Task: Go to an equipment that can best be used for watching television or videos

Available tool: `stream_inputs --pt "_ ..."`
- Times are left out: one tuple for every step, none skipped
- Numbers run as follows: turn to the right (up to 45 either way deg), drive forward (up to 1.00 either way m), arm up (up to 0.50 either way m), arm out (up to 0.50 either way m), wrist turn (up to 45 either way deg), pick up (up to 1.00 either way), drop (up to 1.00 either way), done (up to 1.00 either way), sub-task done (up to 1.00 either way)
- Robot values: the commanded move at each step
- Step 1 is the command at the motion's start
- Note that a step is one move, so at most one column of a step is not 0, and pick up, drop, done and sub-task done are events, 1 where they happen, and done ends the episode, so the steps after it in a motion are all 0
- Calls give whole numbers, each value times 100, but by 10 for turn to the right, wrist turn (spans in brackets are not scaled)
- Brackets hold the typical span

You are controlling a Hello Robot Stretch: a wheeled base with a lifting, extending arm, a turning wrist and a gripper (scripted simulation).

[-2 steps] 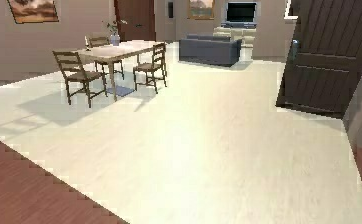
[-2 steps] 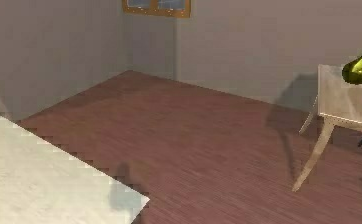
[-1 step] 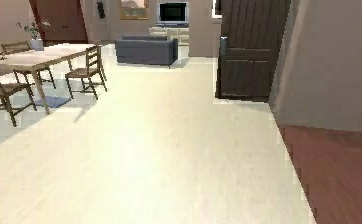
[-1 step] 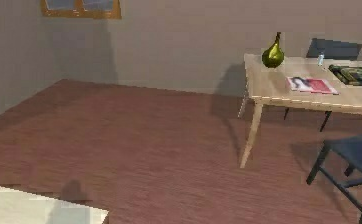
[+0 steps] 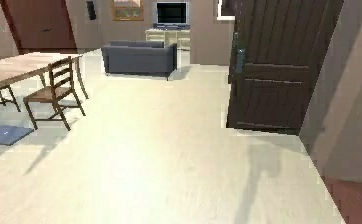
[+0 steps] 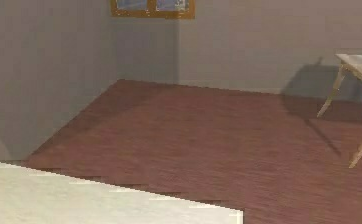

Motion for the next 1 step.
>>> stream_inputs --pt "30 0 0 0 0 0 0 0 0"
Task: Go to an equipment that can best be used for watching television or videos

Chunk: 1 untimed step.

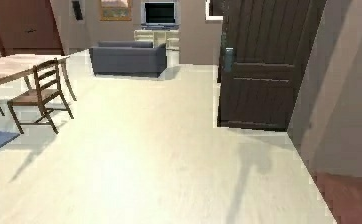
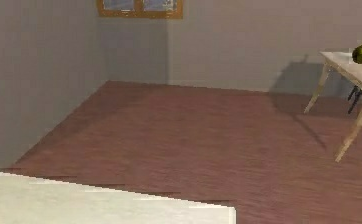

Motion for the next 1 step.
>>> stream_inputs --pt "0 100 0 0 0 0 0 0 0"
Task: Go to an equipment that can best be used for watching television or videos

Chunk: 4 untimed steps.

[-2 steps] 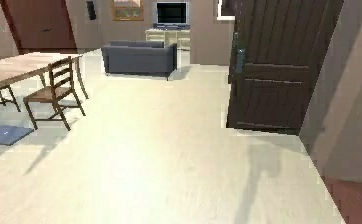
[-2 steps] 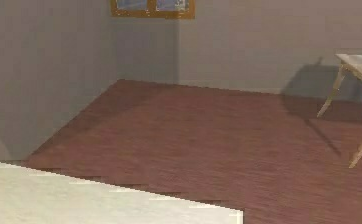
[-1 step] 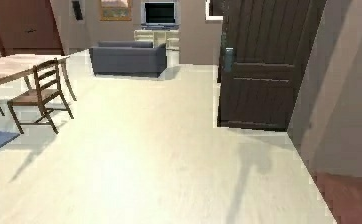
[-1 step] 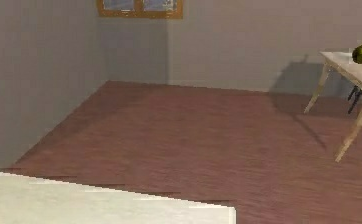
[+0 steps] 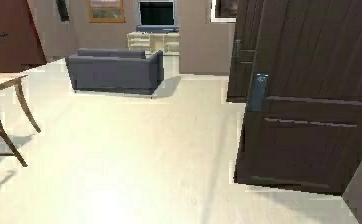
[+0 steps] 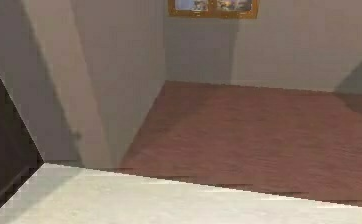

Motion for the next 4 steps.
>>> stream_inputs --pt "0 100 0 0 0 0 0 0 0" --pt "0 15 0 0 0 0 0 0 0" --pt "90 0 0 0 0 0 0 0 0" --pt "0 70 0 0 0 0 0 0 0"
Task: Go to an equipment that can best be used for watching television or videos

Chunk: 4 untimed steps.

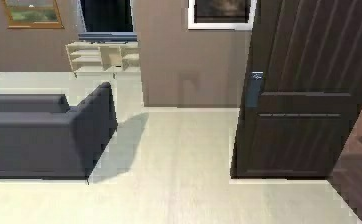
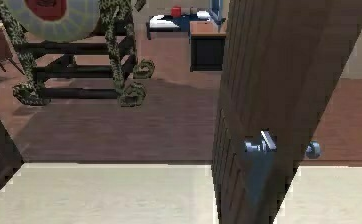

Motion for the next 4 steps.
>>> stream_inputs --pt "450 0 0 0 0 0 0 0 0" --pt "0 35 0 0 0 0 0 0 0" --pt "450 0 0 0 0 0 0 0 0" --pt "60 0 0 0 0 0 0 0 0"
